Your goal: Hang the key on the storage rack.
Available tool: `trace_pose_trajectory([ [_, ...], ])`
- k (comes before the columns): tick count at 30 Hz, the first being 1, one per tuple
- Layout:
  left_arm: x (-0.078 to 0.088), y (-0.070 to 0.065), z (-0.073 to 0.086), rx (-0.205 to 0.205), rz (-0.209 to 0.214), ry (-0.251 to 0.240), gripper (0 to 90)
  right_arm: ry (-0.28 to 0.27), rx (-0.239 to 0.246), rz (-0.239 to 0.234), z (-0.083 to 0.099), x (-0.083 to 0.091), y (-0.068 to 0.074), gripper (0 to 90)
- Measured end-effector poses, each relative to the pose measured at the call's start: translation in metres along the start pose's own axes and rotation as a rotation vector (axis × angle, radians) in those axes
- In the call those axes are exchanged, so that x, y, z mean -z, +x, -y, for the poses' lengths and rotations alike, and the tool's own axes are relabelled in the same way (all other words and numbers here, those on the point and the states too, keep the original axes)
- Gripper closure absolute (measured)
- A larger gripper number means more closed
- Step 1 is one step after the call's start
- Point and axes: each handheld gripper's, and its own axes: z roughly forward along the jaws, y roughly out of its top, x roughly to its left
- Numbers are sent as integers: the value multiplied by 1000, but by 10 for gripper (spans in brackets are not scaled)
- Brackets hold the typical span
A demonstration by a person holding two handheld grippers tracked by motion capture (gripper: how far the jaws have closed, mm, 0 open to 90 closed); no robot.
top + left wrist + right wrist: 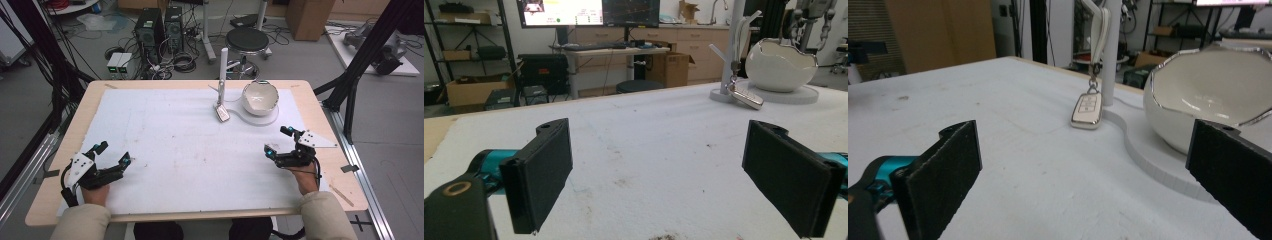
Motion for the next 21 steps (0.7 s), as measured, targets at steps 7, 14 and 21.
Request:
trace_pose_trajectory([
  [7,0,0,0,0,0,7,131,-3,-23,21,21,5,4,4],
  [14,-1,0,0,2,-1,7,131,-54,-26,14,27,13,6,4],
  [21,0,0,0,0,-5,-3,131,-69,-28,36,28,14,6,4],
])
